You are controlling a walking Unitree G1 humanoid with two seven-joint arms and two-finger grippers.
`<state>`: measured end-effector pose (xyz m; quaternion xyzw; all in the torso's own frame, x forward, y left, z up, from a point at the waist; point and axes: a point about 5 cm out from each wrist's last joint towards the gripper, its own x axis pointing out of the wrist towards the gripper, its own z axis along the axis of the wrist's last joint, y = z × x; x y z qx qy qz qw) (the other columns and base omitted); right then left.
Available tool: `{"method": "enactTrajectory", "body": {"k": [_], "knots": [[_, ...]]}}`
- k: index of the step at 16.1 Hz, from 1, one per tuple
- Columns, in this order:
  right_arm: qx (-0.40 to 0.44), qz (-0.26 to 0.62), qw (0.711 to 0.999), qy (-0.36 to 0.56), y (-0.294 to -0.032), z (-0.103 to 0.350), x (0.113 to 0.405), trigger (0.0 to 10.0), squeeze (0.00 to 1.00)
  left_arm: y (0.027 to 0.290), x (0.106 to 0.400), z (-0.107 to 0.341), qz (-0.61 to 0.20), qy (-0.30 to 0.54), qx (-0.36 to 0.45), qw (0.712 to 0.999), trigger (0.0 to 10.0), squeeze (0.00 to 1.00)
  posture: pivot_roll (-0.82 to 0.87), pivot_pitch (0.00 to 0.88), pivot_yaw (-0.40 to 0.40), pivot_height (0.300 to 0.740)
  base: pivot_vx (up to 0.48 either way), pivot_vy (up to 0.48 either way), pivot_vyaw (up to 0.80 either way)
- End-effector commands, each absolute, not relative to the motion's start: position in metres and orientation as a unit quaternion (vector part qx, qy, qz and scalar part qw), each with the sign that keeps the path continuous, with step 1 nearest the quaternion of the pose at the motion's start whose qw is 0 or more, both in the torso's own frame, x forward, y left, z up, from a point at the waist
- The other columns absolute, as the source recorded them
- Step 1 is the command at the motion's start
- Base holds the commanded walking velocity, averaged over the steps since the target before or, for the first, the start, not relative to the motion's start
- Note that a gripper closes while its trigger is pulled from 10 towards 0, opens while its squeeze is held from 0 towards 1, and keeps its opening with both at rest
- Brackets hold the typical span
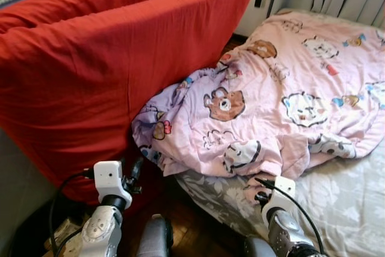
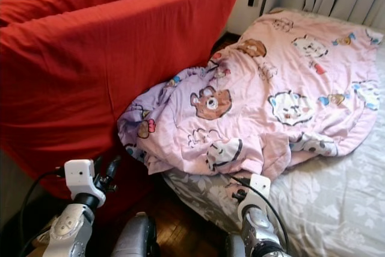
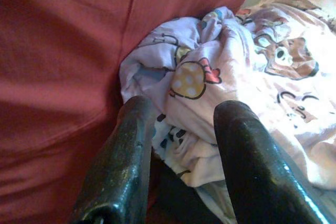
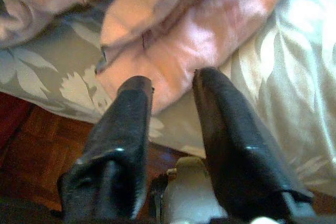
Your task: Clean up the room
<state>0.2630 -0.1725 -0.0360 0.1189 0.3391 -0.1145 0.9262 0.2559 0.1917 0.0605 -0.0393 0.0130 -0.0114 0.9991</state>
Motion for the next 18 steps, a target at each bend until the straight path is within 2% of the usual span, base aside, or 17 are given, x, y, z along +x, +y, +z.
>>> {"method": "enactTrajectory", "body": {"k": [1, 6, 10, 11, 12, 13, 18], "knots": [[0.133, -0.127, 0.919, 0.349, -0.172, -0.039, 0.26, 10.0, 1.0, 0.198, 0.252, 0.06, -0.005, 0.02, -0.037, 0.999, 10.0, 0.0, 0.12, 0.173, 0.049, 0.635, 0.0, 0.0, 0.0], [0.165, -0.151, 0.912, 0.345, -0.179, -0.036, 0.263, 10.0, 1.0, 0.202, 0.239, 0.061, -0.006, 0.028, -0.028, 0.999, 10.0, 0.0, 0.16, 0.247, 0.055, 0.635, 0.0, 0.0, 0.0], [0.186, -0.143, 0.919, 0.316, -0.178, -0.029, 0.271, 10.0, 1.0, 0.202, 0.237, 0.07, -0.009, 0.023, -0.024, 0.999, 10.0, 0.0, 0.18, 0.29, 0.056, 0.635, 0.0, 0.0, 0.0], [0.199, -0.133, 0.924, 0.299, -0.175, -0.025, 0.275, 10.0, 0.85, 0.202, 0.236, 0.074, -0.01, 0.019, -0.024, 0.999, 10.0, 0.0, 0.19, 0.303, 0.055, 0.635, 0.0, 0.0, 0.0], [0.206, -0.122, 0.927, 0.289, -0.171, -0.022, 0.279, 10.0, 0.05, 0.202, 0.236, 0.077, -0.009, 0.017, -0.024, 1.0, 10.0, 0.0, 0.19, 0.307, 0.054, 0.635, 0.0, 0.0, 0.0], [0.201, -0.118, 0.928, 0.292, -0.168, -0.021, 0.28, 10.0, 0.0, 0.203, 0.235, 0.077, -0.007, 0.017, -0.024, 1.0, 10.0, 0.0, 0.19, 0.315, 0.054, 0.635, 0.0, 0.0, 0.0], [0.195, -0.121, 0.93, 0.287, -0.167, -0.02, 0.282, 10.0, 0.0, 0.2, 0.217, 0.074, -0.013, 0.041, -0.018, 0.999, 10.0, 0.0, 0.2, 0.346, 0.059, 0.635, 0.0, 0.0, 0.0]]}}
